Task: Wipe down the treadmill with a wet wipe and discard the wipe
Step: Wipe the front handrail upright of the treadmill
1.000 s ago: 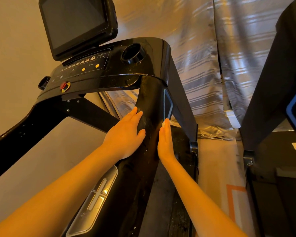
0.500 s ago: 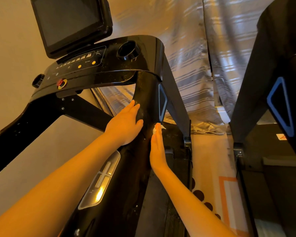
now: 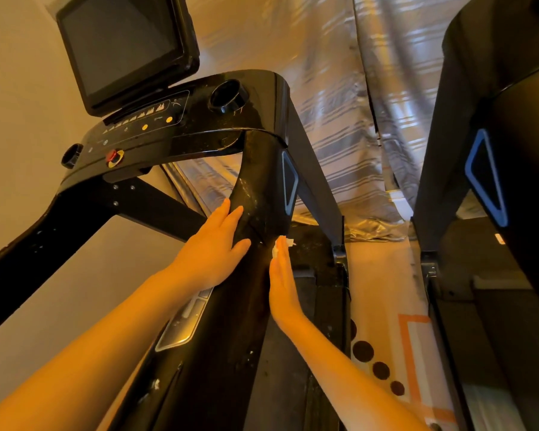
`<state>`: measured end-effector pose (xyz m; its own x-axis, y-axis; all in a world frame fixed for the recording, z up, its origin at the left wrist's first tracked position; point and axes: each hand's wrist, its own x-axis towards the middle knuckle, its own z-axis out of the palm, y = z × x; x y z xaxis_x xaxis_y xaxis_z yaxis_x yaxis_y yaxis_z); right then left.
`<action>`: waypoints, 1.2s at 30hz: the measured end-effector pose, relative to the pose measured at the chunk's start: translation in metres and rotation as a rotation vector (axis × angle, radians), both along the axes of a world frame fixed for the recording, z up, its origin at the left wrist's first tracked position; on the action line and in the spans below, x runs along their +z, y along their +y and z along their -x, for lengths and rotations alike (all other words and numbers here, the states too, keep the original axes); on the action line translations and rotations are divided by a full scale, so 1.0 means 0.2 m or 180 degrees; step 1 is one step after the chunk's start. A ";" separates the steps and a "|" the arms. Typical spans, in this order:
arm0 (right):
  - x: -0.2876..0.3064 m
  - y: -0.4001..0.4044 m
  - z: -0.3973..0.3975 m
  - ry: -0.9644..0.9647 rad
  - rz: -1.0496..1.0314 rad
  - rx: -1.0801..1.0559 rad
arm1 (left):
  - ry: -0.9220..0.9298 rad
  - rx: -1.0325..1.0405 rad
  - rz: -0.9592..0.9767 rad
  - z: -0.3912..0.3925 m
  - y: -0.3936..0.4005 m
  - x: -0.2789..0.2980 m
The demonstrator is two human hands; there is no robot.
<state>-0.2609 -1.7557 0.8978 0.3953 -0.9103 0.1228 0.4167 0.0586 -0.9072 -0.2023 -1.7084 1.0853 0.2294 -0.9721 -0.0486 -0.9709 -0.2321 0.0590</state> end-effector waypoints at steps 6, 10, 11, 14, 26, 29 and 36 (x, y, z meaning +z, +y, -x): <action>0.04 -0.16 -0.02 0.0061 -0.0155 -0.0075 | 0.0010 0.0035 0.0147 0.01 0.00 -0.02; 0.12 -0.21 -0.02 0.0221 -0.0142 -0.0103 | 0.0012 0.0027 0.0140 0.01 0.00 -0.02; 0.12 -0.16 -0.01 0.0183 -0.0085 -0.0095 | 0.0021 0.0030 0.0143 0.01 0.00 -0.02; 0.10 -0.01 0.04 -0.0214 -0.0080 -0.0011 | 0.0040 0.0061 0.0142 0.01 0.00 -0.02; 0.20 -0.11 0.06 0.0247 0.0357 -0.0407 | 0.0022 0.0033 0.0150 0.01 0.00 -0.02; 0.14 0.03 0.08 0.0020 0.0426 -0.0195 | 0.0033 0.0023 0.0160 0.01 0.00 -0.02; 0.28 -0.25 0.00 0.0306 0.0592 -0.0382 | -0.0006 0.0035 0.0151 0.01 0.00 -0.02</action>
